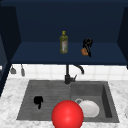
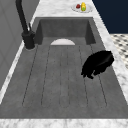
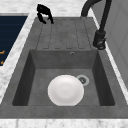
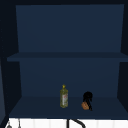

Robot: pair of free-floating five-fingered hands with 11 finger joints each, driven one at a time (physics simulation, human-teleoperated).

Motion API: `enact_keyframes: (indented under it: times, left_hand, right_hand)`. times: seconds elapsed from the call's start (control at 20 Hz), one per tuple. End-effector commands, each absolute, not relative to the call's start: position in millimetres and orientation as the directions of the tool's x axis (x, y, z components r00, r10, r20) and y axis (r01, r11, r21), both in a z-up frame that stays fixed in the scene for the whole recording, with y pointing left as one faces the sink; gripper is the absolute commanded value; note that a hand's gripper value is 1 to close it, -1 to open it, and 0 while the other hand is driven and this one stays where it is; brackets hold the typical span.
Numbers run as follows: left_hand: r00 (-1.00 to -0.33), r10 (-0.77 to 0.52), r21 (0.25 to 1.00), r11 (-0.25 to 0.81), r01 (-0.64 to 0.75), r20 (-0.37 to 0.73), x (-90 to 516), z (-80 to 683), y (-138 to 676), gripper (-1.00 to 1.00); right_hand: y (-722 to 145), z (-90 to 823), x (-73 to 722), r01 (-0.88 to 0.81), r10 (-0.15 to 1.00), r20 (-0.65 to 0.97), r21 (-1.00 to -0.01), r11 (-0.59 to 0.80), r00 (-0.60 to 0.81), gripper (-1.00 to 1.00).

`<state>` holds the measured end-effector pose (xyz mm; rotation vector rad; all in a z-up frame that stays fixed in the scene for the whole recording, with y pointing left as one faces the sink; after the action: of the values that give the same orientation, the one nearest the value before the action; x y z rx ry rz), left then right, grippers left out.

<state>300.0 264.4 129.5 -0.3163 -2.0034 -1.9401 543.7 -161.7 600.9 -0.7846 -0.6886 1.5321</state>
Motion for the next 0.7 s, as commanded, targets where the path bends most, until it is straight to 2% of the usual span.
enact_keyframes:
  times: [0.0,0.2,0.4,0.65]
  left_hand:
    - [-0.92,-0.071,0.922,0.046,0.384,0.386,300.0,129.5,264.4,0.0]
    - [-0.92,-0.071,0.922,0.046,0.384,0.386,300.0,129.5,264.4,0.0]
    - [-0.92,-0.071,0.922,0.046,0.384,0.386,300.0,129.5,264.4,0.0]
    - [-0.92,-0.071,0.922,0.046,0.384,0.386,300.0,129.5,264.4,0.0]
  right_hand:
    - [-155.4,588.5,550.5,-0.603,0.992,-0.115,-0.789,-0.123,-0.052,-1.0]
    - [-151.0,594.7,542.6,-0.594,0.992,-0.111,-0.796,-0.121,-0.052,-1.0]
    - [-154.7,627.0,534.4,-0.649,0.993,-0.101,-0.752,-0.119,-0.066,-1.0]
    - [-154.6,650.1,505.0,-0.662,0.994,-0.071,-0.742,-0.107,-0.081,-1.0]
